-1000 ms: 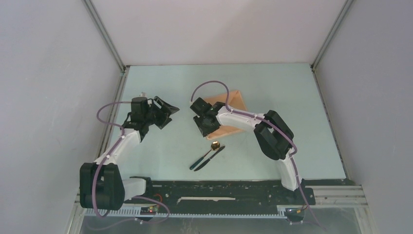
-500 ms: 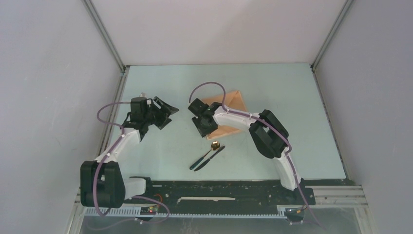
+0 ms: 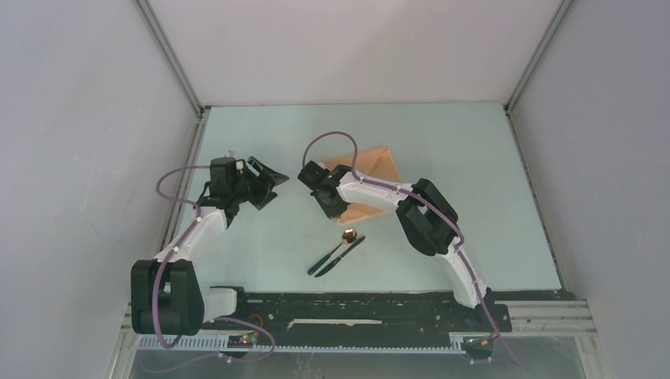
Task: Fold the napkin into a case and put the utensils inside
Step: Pick up the upper triangle-folded napkin from the center of the board.
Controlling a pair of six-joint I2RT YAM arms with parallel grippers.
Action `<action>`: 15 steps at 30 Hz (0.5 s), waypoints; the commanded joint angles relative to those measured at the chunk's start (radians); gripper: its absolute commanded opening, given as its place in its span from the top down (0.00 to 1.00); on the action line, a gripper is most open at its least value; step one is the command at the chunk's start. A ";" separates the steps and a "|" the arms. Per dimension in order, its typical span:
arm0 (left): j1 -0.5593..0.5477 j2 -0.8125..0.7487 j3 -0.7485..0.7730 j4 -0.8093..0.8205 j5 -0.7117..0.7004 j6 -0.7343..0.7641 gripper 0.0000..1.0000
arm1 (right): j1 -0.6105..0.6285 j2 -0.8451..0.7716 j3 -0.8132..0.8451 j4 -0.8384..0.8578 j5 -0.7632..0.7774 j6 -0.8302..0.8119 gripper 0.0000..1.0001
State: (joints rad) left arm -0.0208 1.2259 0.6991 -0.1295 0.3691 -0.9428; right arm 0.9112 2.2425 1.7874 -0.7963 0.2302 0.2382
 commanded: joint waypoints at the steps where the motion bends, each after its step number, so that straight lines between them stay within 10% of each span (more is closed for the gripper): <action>1: 0.008 0.006 -0.022 0.038 0.018 0.015 0.25 | 0.004 0.016 0.003 -0.017 0.067 -0.001 0.99; 15: -0.141 0.421 0.069 0.508 0.189 -0.270 0.21 | -0.182 -0.243 -0.235 0.259 -0.418 -0.068 1.00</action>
State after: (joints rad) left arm -0.0811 1.5608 0.6868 0.1783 0.5289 -1.1107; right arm 0.7734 2.0857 1.5654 -0.6037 -0.0494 0.1974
